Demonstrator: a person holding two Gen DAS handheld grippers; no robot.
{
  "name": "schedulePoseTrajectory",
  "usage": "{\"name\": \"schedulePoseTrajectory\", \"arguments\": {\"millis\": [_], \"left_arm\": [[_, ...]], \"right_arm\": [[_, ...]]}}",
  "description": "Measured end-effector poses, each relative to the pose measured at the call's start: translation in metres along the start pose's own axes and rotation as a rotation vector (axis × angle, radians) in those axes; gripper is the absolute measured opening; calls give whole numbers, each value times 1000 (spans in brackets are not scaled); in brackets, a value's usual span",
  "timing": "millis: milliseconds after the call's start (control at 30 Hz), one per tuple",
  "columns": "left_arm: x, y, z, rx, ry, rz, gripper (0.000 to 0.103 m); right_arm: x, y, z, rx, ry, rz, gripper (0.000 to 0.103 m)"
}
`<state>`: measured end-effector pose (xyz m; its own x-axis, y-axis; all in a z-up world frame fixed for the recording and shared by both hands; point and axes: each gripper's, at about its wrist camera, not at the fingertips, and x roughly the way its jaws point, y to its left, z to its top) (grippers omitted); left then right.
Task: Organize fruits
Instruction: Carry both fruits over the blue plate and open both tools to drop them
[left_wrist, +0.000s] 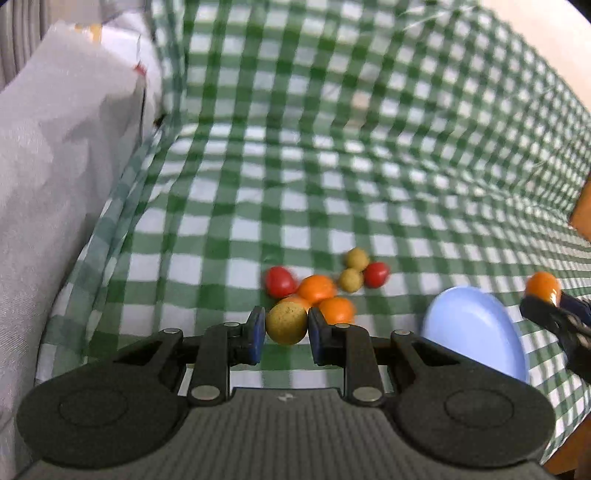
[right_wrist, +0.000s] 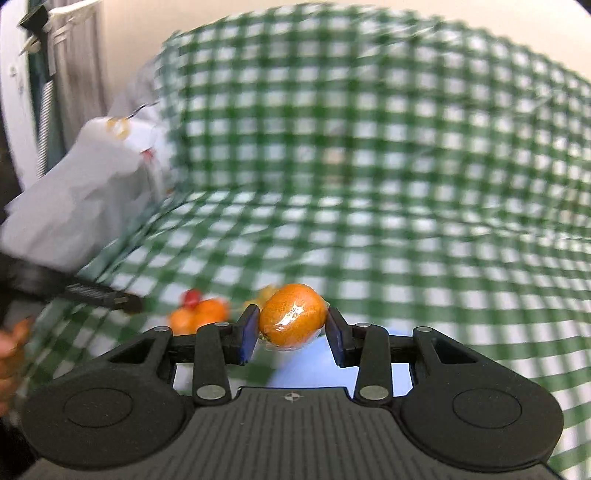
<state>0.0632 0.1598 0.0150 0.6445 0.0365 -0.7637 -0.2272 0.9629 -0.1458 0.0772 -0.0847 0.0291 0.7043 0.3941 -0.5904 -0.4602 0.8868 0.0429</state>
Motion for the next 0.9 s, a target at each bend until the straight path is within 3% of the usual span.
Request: {"name": "schedulePoseTrajectory", "arguments": {"millis": [133,200,367,633,900], "left_arm": [[-19,-26,-10,2,-52,-52,27],[-21,-42,-15,14,-57,-83,27],[-17,-87,-23,133,-78,-144,27],[8,-128,-32,258,-74,-210,27],[21,-150,-41,307,-52,-245,27]], "right_arm": [[-2,-41,-17,59,-5,-92,41],[3,-54,-30,88,50,-123,40],[-1,-75,-33,117,49,-185,40],[3,-81,-38,100,93,-193,40],[8,-82,-37,100,112,-196,40]]}}
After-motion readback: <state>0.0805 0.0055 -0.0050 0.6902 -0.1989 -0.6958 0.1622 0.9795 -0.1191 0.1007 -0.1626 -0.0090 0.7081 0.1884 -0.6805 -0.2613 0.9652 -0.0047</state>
